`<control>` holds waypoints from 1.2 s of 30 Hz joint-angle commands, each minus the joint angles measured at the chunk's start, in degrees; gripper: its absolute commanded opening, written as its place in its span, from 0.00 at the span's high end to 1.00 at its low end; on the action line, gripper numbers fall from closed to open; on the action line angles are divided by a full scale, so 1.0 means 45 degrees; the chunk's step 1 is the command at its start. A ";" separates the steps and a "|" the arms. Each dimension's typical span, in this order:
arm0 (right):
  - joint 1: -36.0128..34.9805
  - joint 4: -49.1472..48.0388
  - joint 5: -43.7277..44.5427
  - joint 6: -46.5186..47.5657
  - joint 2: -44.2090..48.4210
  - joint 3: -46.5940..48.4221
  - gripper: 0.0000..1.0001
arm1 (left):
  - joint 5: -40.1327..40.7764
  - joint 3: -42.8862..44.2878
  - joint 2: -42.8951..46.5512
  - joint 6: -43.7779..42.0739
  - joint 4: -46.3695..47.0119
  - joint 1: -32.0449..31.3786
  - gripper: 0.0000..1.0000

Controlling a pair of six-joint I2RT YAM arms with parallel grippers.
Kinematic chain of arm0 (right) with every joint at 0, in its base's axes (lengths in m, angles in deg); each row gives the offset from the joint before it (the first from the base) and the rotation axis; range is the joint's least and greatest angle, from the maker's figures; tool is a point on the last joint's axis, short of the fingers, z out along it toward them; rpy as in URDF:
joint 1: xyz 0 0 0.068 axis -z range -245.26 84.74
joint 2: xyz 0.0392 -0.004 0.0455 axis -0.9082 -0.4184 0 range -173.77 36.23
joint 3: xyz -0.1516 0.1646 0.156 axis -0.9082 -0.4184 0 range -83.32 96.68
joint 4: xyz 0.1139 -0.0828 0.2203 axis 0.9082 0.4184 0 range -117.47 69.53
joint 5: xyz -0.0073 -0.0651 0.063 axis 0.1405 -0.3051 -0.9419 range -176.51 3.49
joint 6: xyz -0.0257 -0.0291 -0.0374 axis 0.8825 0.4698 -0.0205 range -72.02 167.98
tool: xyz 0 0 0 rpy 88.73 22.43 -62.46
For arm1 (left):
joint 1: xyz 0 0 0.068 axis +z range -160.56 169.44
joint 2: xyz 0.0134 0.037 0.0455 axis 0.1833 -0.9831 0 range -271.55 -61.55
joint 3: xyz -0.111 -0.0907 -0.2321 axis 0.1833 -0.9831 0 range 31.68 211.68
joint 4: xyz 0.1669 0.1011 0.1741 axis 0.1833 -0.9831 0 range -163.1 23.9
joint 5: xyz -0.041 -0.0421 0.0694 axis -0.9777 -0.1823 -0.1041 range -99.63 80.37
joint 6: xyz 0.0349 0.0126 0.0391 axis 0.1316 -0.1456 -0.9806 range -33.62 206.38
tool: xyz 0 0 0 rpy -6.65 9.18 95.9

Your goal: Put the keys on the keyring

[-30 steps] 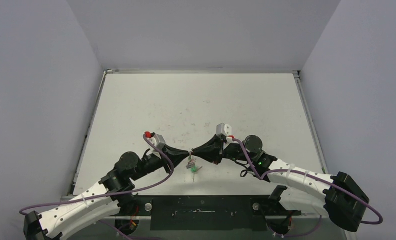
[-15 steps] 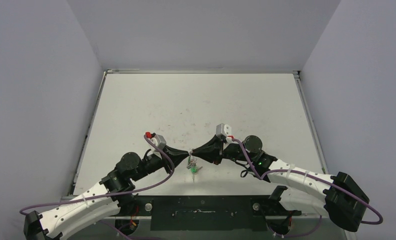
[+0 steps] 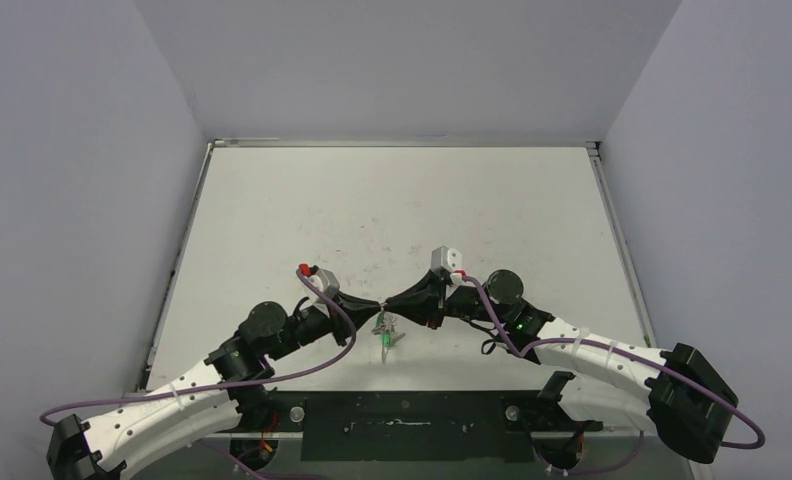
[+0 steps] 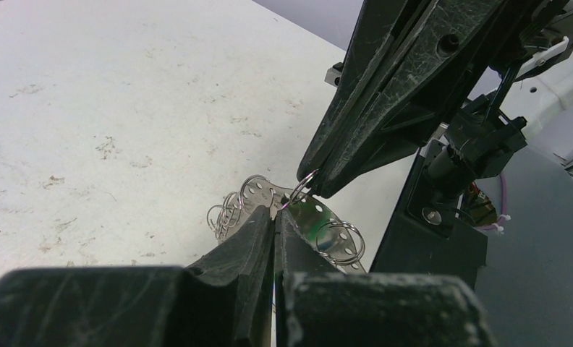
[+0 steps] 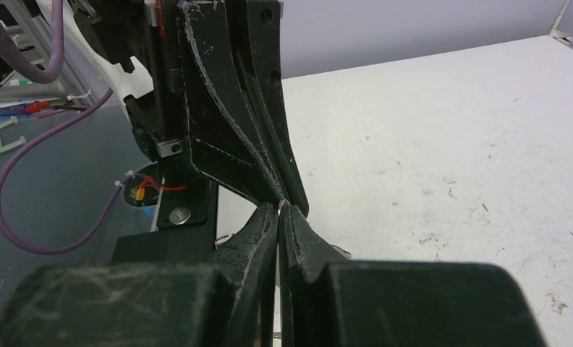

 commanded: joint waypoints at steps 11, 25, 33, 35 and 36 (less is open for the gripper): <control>-0.0016 -0.2451 -0.0542 -0.0319 0.0057 0.0238 1.00 | -0.0151 -0.0292 -0.0397 -0.0644 -0.0021 0.0037 1.00; -0.0022 -0.3142 -0.0933 -0.0695 -0.0210 0.0199 1.00 | -0.0424 -0.0236 -0.0800 -0.0930 -0.0297 0.0038 1.00; -0.0022 -0.3639 -0.1226 -0.0968 -0.0302 0.0141 1.00 | -0.0434 -0.0248 -0.0946 -0.1069 -0.0156 0.0028 1.00; -0.0022 -0.3889 -0.1381 -0.1080 -0.0313 0.0126 1.00 | -0.0416 -0.0307 -0.0947 -0.1089 -0.0096 0.0037 1.00; -0.0027 -0.4027 -0.1443 -0.1145 -0.0331 0.0127 1.00 | -0.0411 -0.0339 -0.0953 -0.1091 -0.0084 0.0038 1.00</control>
